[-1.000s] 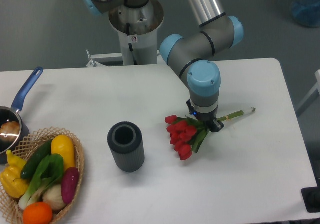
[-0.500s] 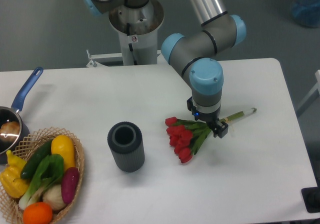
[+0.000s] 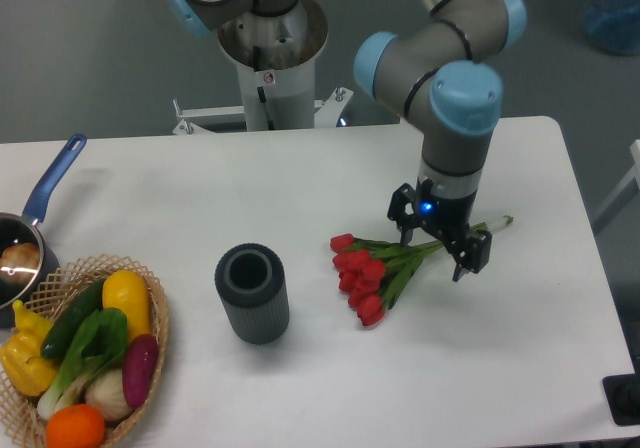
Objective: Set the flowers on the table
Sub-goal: 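Raise the open gripper up away from the tulips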
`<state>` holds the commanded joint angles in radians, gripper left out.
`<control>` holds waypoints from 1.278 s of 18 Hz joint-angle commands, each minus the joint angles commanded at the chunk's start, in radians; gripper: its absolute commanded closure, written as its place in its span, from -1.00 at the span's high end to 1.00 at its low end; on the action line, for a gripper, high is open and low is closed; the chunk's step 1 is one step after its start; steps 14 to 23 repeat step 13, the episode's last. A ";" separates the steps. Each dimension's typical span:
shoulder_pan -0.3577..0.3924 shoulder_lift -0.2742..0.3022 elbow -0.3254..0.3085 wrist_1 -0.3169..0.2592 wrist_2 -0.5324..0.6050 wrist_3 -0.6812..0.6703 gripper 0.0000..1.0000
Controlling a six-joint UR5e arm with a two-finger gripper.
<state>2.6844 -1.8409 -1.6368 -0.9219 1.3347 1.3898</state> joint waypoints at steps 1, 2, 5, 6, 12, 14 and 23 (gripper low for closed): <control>0.014 0.012 0.003 0.002 -0.005 0.002 1.00; 0.023 0.023 0.003 0.003 -0.005 0.003 1.00; 0.040 0.043 0.008 0.009 -0.005 0.009 1.00; 0.045 0.046 0.008 0.009 -0.005 0.009 1.00; 0.069 0.049 0.020 0.012 -0.032 0.009 1.00; 0.075 0.051 0.020 0.012 -0.035 0.009 1.00; 0.075 0.051 0.020 0.012 -0.035 0.009 1.00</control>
